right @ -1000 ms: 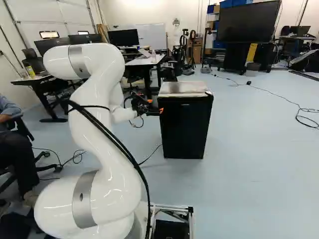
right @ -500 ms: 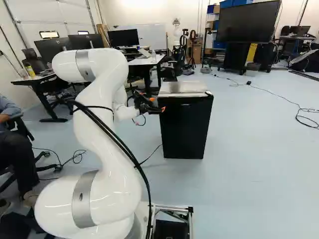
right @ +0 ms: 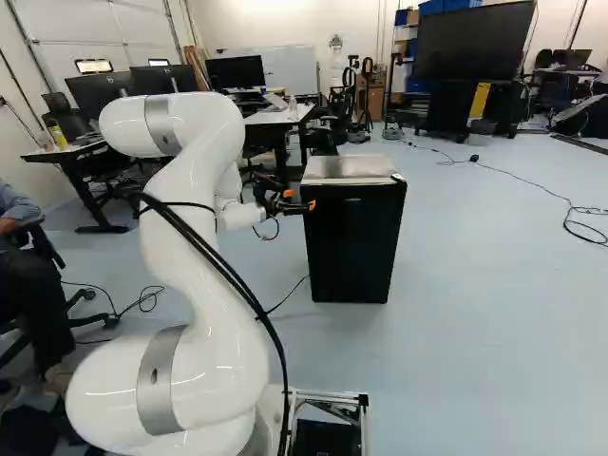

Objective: Open the fridge door

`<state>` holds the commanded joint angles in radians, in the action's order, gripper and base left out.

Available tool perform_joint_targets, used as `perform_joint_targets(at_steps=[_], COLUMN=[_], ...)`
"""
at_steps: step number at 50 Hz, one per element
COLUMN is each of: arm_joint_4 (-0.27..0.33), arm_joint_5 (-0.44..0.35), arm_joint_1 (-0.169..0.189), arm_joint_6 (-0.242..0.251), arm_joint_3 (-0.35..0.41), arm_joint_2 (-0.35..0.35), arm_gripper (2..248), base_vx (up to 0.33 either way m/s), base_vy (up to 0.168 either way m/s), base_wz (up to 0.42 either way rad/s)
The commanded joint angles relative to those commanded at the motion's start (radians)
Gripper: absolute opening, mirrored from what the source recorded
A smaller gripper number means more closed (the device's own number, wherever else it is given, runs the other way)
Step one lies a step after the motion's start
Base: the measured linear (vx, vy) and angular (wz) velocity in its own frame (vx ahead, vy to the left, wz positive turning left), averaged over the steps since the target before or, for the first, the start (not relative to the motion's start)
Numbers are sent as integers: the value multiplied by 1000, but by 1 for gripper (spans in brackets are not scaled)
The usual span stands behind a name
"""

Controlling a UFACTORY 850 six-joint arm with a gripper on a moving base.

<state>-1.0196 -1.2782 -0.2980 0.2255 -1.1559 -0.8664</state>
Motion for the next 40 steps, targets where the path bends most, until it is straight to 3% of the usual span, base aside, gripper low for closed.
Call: perform_joint_targets(at_steps=[40], arm_joint_4=[-11], arm_joint_5=[0], arm_joint_1=[15], arm_joint_6=[5], arm_joint_3=[-6], arm_joint_2=[-4], arm_gripper=[247], base_vx=[0], base_vy=[0], base_wz=[0])
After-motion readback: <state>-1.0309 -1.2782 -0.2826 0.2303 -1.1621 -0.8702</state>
